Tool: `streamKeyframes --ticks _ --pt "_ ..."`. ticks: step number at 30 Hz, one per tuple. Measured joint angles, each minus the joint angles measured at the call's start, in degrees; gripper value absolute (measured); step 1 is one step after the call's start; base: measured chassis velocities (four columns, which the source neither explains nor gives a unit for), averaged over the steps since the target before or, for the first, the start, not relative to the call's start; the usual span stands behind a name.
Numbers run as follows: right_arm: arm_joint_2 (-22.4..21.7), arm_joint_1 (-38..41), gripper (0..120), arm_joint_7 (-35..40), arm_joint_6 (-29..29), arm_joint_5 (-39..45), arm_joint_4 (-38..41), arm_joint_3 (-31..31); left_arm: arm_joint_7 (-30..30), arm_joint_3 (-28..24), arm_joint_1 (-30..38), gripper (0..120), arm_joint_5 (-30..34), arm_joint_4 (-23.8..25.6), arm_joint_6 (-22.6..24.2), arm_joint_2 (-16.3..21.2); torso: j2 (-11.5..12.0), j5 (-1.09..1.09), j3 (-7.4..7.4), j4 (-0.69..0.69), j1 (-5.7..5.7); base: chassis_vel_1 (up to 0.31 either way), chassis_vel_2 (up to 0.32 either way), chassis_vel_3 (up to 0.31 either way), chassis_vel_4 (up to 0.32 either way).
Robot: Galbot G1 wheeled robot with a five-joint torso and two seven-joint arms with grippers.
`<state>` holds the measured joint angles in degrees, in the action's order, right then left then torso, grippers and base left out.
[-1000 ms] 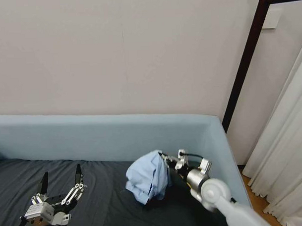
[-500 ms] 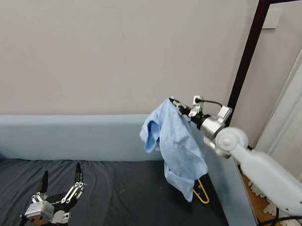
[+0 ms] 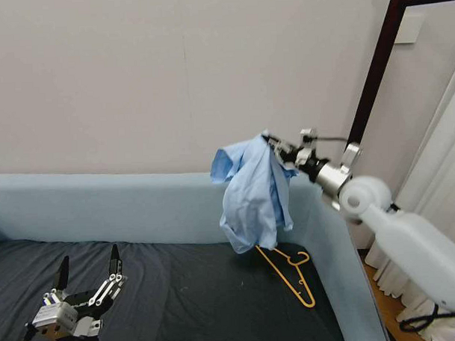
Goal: Pick up the clothes from the sofa and hang them on the clothes hanger.
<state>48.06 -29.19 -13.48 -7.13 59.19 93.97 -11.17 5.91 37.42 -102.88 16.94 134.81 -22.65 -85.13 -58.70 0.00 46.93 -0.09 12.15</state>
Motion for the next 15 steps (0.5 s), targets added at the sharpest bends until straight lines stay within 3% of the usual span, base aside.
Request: streamKeyframes --ticks 2,4,7,15 --pt "1.0 -5.0 0 0.0 1.8 -6.4 -2.8 -2.1 0.1 0.2 -0.2 100 0.0 0.0 -0.2 0.2 0.0 -0.01 0.0 0.0 0.0 0.0 0.0 0.0 0.0" --pt "1.1 -5.2 0 0.0 1.8 -6.7 -3.0 -2.2 0.1 0.3 -0.2 100 0.0 0.0 -0.2 0.2 0.0 -0.01 0.0 0.0 0.0 0.0 0.0 0.0 0.0" --pt "4.2 -14.7 0 0.6 5.0 -17.1 -9.5 -4.8 0.3 1.0 -0.3 100 0.1 -0.5 -0.4 0.6 0.0 -0.01 0.0 0.0 0.0 0.0 0.0 0.0 0.0" --pt "7.3 -24.8 0 0.1 8.5 -23.1 -11.5 -7.1 0.4 1.3 0.4 100 0.1 -1.8 -0.4 0.2 0.0 -0.01 0.0 0.0 -0.01 0.0 0.0 0.0 0.0"
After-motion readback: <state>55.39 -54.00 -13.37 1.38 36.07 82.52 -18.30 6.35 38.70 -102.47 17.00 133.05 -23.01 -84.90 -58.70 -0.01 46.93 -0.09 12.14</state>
